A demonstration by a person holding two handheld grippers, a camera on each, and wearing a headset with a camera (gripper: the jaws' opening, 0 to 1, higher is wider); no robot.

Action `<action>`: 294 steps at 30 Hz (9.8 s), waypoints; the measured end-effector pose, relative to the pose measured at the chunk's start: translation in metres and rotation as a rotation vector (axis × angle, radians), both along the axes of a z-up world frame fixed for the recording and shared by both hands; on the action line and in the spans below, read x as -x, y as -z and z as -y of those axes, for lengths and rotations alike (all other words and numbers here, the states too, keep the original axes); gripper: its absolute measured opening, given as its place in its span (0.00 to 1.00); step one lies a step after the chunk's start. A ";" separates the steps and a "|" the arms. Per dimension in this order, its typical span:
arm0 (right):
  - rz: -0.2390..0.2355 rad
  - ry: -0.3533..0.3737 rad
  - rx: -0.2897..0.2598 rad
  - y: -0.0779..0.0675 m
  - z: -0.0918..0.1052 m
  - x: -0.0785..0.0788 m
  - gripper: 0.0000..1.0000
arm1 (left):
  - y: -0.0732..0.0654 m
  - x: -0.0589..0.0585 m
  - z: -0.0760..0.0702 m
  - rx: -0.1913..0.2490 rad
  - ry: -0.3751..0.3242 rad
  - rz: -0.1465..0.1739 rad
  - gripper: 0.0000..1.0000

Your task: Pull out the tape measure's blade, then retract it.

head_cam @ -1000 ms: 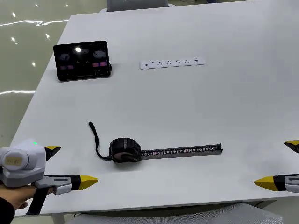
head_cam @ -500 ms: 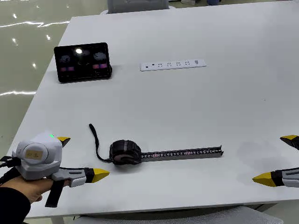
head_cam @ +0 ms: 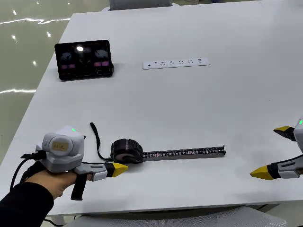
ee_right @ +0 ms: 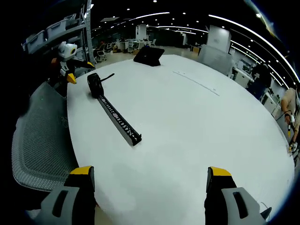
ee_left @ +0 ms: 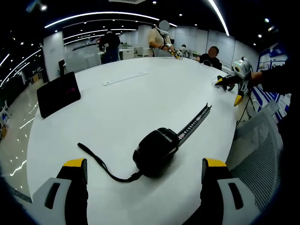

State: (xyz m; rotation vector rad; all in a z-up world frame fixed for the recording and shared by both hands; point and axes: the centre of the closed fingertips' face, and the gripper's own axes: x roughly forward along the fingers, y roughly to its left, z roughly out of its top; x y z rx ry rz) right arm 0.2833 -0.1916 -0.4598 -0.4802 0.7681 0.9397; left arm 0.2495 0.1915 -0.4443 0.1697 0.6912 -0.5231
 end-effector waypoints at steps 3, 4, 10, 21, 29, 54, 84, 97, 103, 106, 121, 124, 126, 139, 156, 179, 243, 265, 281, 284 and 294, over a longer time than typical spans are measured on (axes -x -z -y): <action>0.004 -0.025 0.015 0.000 -0.003 -0.004 0.99 | 0.001 -0.002 0.007 0.001 0.000 0.003 0.99; -0.001 -0.032 0.017 0.001 -0.004 -0.005 0.99 | 0.002 -0.003 0.007 -0.001 0.000 0.003 0.99; 0.016 -0.085 0.033 0.002 -0.014 -0.016 0.99 | 0.007 -0.008 0.017 -0.017 -0.010 0.011 0.99; 0.034 -0.234 0.071 0.004 -0.038 -0.022 0.99 | 0.009 -0.021 0.034 0.046 -0.099 0.029 0.99; 0.032 -0.318 0.097 0.007 -0.056 -0.025 0.93 | 0.010 -0.029 0.044 0.088 -0.144 0.034 0.99; -0.065 -0.434 0.156 0.033 -0.082 -0.029 0.80 | 0.022 -0.043 0.016 0.052 -0.475 0.187 0.99; -0.096 -0.618 0.251 0.061 -0.079 -0.014 0.19 | 0.028 -0.046 0.019 0.058 -0.490 0.213 0.99; -0.094 -0.648 0.263 0.063 -0.080 -0.014 0.11 | 0.034 -0.045 0.020 0.073 -0.504 0.182 0.89; -0.122 -0.649 0.309 0.065 -0.081 -0.015 0.11 | 0.037 -0.045 0.022 0.074 -0.514 0.165 0.85; -0.135 -0.640 0.335 0.065 -0.082 -0.015 0.11 | 0.038 -0.044 0.023 0.081 -0.513 0.157 0.80; -0.143 -0.583 0.325 0.065 -0.079 -0.015 0.11 | 0.044 -0.038 0.026 0.110 -0.501 0.094 0.64; -0.146 -0.577 0.323 0.065 -0.079 -0.016 0.11 | 0.044 -0.038 0.026 0.111 -0.505 0.096 0.64; -0.145 -0.574 0.323 0.065 -0.079 -0.016 0.11 | 0.044 -0.039 0.026 0.109 -0.504 0.098 0.63; -0.148 -0.569 0.318 0.066 -0.080 -0.016 0.11 | 0.048 -0.040 0.027 0.089 -0.494 0.088 0.62; -0.156 -0.536 0.324 0.066 -0.082 -0.016 0.11 | 0.048 -0.041 0.026 0.090 -0.485 0.067 0.62; -0.162 -0.518 0.324 0.065 -0.088 -0.014 0.11 | 0.049 -0.041 0.025 0.087 -0.474 0.054 0.62; -0.180 -0.502 0.290 0.064 -0.113 -0.011 0.11 | 0.049 -0.041 0.027 0.083 -0.458 0.046 0.62; -0.145 -0.580 0.301 0.065 -0.120 -0.010 0.11 | 0.048 -0.040 0.027 0.083 -0.456 0.044 0.62; -0.155 -0.562 0.309 0.065 -0.126 -0.009 0.11 | 0.048 -0.039 0.026 0.084 -0.457 0.046 0.62; -0.151 -0.570 0.312 0.064 -0.126 -0.009 0.11 | 0.049 -0.039 0.026 0.084 -0.457 0.045 0.62; -0.155 -0.575 0.317 0.065 -0.130 -0.008 0.11 | 0.048 -0.039 0.027 0.083 -0.457 0.046 0.62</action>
